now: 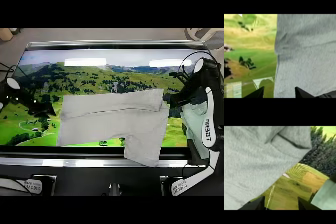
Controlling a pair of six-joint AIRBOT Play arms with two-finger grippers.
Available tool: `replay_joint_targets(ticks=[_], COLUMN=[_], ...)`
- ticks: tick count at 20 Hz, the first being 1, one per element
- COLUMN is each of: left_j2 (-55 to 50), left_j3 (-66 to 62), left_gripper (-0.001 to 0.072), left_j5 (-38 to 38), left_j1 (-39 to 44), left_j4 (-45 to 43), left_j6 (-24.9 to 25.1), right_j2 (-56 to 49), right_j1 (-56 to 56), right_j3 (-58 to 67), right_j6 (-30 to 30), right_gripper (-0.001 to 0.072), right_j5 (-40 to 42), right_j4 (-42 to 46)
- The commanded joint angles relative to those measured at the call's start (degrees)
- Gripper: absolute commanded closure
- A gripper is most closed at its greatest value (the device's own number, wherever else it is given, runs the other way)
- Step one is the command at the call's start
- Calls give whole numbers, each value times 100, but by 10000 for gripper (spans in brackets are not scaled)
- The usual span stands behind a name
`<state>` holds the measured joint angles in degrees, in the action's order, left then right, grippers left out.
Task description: Fold the shirts.
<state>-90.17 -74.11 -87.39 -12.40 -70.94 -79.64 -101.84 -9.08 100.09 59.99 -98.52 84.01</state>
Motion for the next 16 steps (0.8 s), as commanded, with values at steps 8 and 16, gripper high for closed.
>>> replay_joint_targets(ticks=[8,16], left_j2=[1895,1895], left_j3=[3646,3801], left_gripper=[207,588], left_j5=[1652,2131], left_j1=[-61,431], left_j4=[433,498], left_j6=[337,302], right_j2=[1665,2280], right_j1=[-140,-142], right_j3=[-2225,-3075], right_j6=[-245,-337], right_gripper=[284,273], right_j5=[870,1008], right_j4=[-149,-337])
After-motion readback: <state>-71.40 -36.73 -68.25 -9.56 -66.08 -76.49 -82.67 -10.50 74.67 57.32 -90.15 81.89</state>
